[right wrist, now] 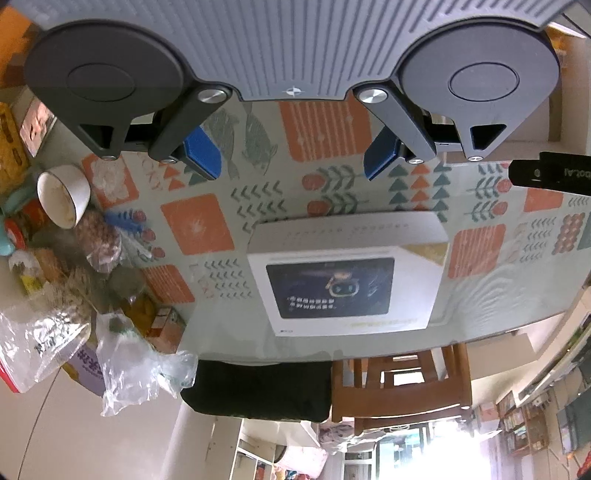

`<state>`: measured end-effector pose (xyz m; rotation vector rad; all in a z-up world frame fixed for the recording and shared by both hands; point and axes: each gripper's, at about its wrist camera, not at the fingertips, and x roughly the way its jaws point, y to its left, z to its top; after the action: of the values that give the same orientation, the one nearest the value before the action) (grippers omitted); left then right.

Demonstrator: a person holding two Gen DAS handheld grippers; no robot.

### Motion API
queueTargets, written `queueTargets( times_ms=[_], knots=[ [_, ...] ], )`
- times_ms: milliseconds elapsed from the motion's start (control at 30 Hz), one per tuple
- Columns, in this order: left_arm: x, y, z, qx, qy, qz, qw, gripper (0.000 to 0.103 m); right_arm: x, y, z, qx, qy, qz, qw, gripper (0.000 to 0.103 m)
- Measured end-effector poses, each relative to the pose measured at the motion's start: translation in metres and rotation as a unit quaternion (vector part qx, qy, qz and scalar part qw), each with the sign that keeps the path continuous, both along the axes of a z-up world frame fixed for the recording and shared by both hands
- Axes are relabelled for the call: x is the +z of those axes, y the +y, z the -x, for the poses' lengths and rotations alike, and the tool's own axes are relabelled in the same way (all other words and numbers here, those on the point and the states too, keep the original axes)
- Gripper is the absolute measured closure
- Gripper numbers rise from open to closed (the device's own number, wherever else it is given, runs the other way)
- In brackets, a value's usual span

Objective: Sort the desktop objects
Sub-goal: 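Bring both tools to opposite sides of the white tablet box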

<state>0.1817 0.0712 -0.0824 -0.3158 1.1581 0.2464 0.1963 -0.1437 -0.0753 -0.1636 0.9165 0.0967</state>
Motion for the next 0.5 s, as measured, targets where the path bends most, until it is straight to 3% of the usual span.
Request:
queueTargets(
  times_ms=[500],
  knots=[
    [-0.009, -0.027, -0.045, 0.035, 0.02, -0.01, 0.9991, 0.0, -0.01, -0.028, -0.066, 0.036, 0.007, -0.01, 0.999, 0.0]
  ],
)
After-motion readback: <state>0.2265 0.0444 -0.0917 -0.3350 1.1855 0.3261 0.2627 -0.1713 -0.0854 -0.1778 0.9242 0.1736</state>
